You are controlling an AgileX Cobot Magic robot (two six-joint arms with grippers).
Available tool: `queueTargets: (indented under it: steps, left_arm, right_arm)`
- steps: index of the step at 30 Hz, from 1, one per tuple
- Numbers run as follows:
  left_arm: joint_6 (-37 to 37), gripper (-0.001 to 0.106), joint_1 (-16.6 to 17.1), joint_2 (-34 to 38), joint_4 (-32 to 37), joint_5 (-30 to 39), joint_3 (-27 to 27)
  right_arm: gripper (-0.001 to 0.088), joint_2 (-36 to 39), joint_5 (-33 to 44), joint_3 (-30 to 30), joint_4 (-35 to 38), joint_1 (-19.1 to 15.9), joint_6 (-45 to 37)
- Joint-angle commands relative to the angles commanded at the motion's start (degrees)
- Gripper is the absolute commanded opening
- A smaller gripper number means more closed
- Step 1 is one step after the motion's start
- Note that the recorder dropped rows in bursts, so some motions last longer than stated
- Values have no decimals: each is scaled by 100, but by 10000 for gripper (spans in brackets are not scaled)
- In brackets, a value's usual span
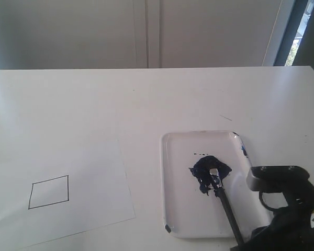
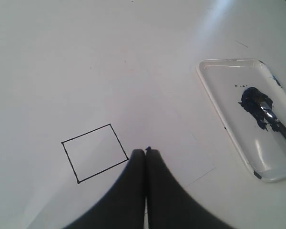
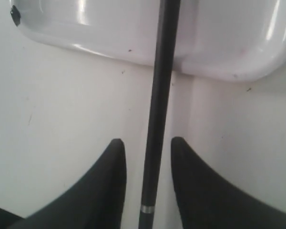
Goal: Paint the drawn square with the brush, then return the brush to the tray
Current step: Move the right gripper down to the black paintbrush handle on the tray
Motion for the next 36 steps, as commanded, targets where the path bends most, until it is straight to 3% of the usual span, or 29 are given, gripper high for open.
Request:
queueTargets:
  steps: [6,19,24,28,31,36]
  left_arm:
    - [0,0,0,0,0,0,0]
    - [0,0,0,0,-29,0,0]
    - [0,0,0,0,-29,0,0]
    - [0,0,0,0,-29,0,0]
    - [0,0,0,0,-29,0,0]
    - [0,0,0,0,-29,0,0]
  right_arm:
    - [317,394,-178,0,-724,240,862]
    - [309,472,-337,0,-884,757,1491]
    - [308,843,-289,0,-1209,768,1855]
    - [170,881,-303,0,-1209,768,1869]
    - [0,881,-303,0,-1209,768,1838]
    - [0,870,-200,0,-1192,768,1838]
